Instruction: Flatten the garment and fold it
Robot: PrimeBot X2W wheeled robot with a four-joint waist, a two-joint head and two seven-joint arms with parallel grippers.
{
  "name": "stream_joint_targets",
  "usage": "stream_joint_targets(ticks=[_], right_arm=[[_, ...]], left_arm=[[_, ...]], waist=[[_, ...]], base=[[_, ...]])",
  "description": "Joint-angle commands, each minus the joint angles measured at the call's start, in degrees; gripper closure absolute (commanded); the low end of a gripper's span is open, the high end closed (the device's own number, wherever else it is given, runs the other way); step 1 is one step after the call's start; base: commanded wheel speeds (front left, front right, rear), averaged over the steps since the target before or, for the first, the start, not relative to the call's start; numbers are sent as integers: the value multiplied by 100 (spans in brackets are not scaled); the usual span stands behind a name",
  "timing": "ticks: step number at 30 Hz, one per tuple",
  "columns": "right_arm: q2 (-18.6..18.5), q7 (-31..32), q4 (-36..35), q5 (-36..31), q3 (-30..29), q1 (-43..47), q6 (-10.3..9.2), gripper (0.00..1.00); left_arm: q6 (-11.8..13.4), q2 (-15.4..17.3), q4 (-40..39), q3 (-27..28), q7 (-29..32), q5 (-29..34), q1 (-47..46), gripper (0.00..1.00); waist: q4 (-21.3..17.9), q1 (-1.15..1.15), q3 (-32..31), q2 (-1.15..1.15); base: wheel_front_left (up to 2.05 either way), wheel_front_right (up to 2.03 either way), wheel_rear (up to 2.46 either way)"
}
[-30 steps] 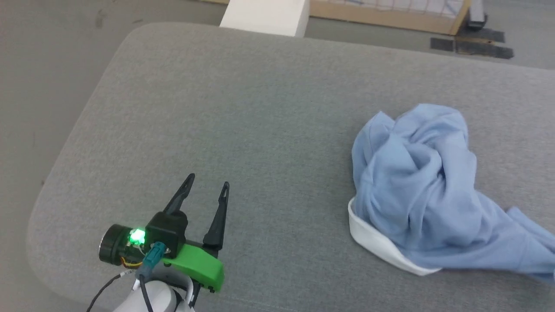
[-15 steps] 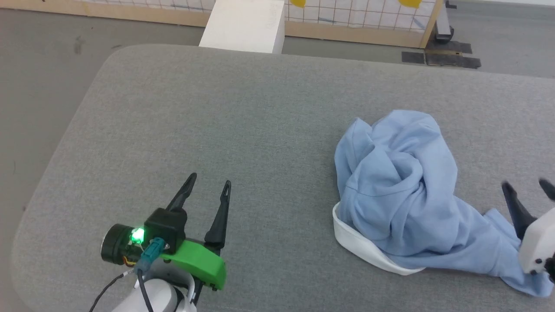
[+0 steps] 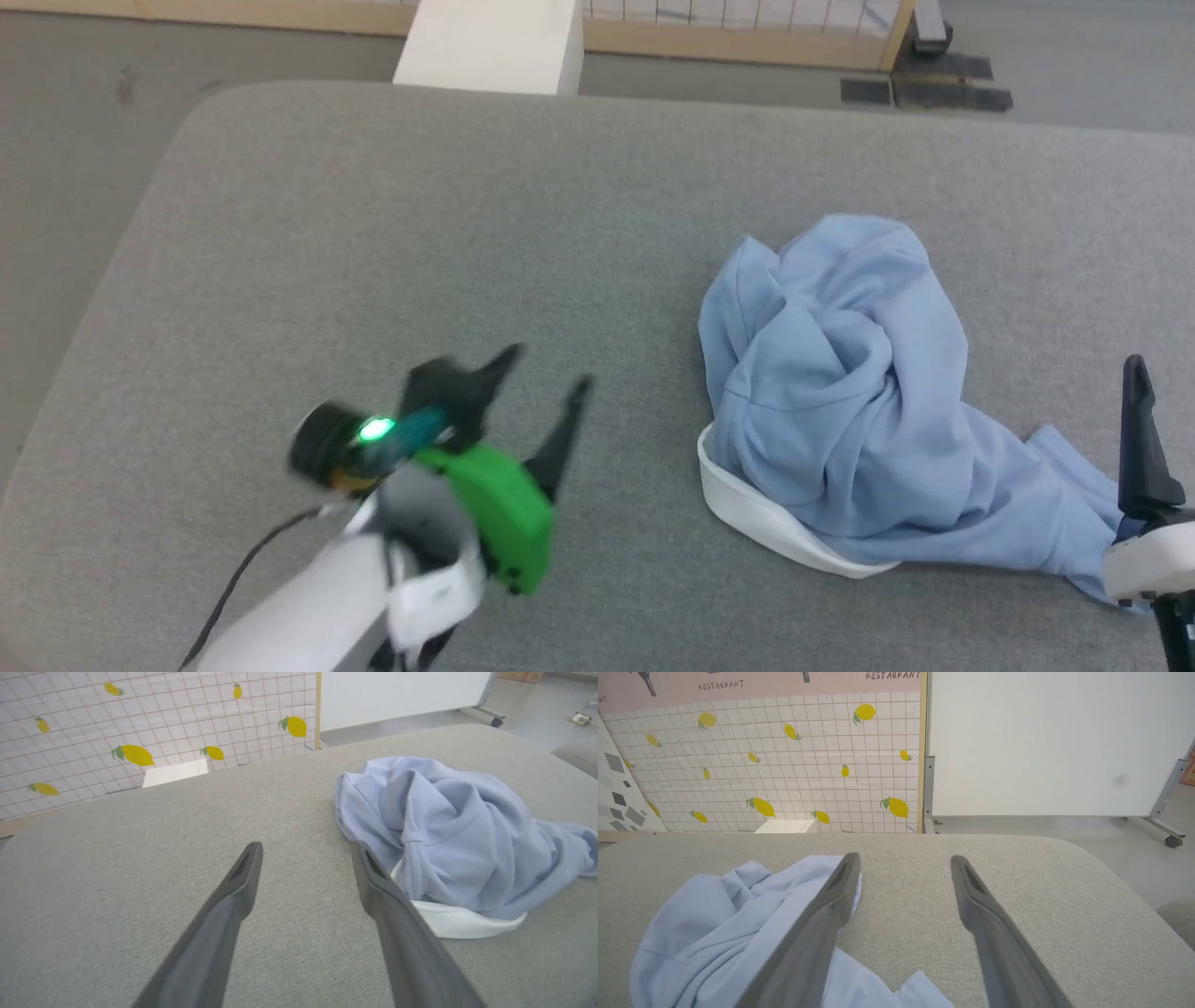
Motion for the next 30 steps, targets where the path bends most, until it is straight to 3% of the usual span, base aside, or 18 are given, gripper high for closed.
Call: stream_joint_targets(ticks=[1, 6, 12, 17, 26, 27, 30], right_arm=[[48, -50, -39, -105, 7, 65, -9, 0], [151, -138, -74, -297, 21, 41, -9, 0], [223, -267, -32, -461, -39, -135, -9, 0], [288, -380, 90, -587, -120, -223, -9, 0], [318, -567, 300, -626, -78, -280, -9, 0], [319, -582, 332, -608, -75, -291, -9, 0], [320, -610, 411, -591, -81, -304, -9, 0]], left_arm=[[-120, -54, -73, -82, 317, -104, -252, 0], [-572, -216, -23, -435, 1751, -374, -1227, 0], [-705, -741, 471, -408, 2821, -1057, -1959, 0], [-832, -1040, 908, -281, 3291, -1562, -2347, 0], [-980, -1254, 1463, -306, 3651, -1779, -2743, 0], [-1020, -1273, 1497, -318, 3676, -1824, -2737, 100], [-1063, -1281, 1546, -310, 3620, -1867, -2683, 100]], waist=[[-97, 0, 202, 0], [-296, 0, 563, 0], [-581, 0, 927, 0], [-766, 0, 1124, 0], [-922, 0, 1318, 0], [-928, 0, 1330, 0], [-909, 0, 1325, 0]], base=[[0, 0, 0], [0, 0, 0], [0, 0, 0], [0, 0, 0], [0, 0, 0], [0, 0, 0], [0, 0, 0]])
